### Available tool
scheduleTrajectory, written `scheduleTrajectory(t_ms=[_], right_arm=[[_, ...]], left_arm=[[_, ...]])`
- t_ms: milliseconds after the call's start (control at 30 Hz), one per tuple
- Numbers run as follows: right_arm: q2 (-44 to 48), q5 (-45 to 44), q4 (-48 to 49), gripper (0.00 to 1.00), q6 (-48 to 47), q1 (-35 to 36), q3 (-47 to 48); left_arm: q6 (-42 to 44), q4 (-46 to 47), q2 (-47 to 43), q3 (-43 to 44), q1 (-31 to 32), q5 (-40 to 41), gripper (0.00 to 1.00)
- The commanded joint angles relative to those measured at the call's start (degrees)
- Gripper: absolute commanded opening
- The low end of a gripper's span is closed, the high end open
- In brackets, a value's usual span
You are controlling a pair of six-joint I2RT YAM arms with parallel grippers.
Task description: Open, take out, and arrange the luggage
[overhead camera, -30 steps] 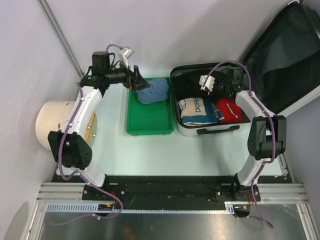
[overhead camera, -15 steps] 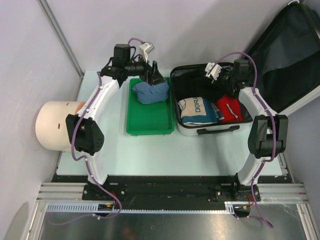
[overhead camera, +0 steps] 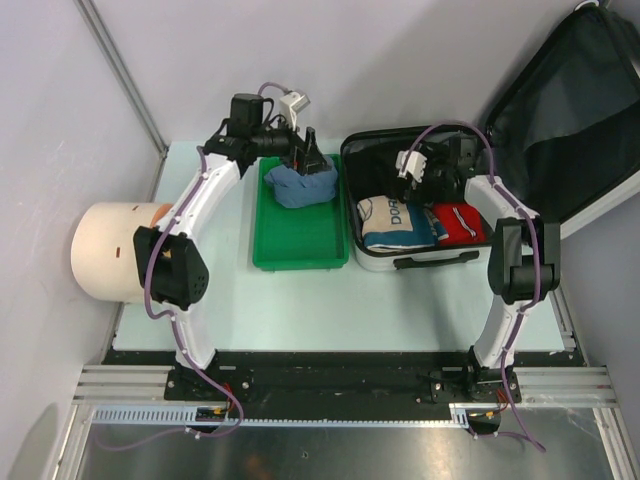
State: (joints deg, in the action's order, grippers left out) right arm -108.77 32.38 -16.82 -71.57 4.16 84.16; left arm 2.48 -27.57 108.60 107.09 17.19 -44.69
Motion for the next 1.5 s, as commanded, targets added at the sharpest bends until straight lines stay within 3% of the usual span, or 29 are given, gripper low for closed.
scheduleTrajectory(t_ms=[0,467,567,800,1100,1467], right_arm=[[-2.49,-1.44,-1.64,1.00,-5.14,0.32,0.83],[-6.28,-2.95,-9.36,1.00,-24.84,-1.52,3.28],[-6.63,-0.40,-19.18,1.00,-24.49,-2.66,9.78],[-7.15,4.44,-28.96,1.00,-25.19,-6.45,18.66],[-8.39,3.30,-35.65,1.00,-28.97,-6.36,18.06],[-11.63,0.23,-21.33,1.00,-26.95,-2.41,12.61]], left_arm=[[1.56,0.59,-3.92,-1.35,0.04,-0.22,0.99],[1.30,0.59,-5.68,-3.90,-0.40,-0.93,1.00],[1.47,0.59,-6.20,-4.69,-0.58,-1.10,1.00],[1.65,0.59,-6.56,-6.28,-0.93,-1.37,1.00],[1.30,0.50,-5.85,-5.84,-1.55,-2.51,1.00],[0.07,0.59,-5.33,-6.10,-1.99,-3.13,1.00]])
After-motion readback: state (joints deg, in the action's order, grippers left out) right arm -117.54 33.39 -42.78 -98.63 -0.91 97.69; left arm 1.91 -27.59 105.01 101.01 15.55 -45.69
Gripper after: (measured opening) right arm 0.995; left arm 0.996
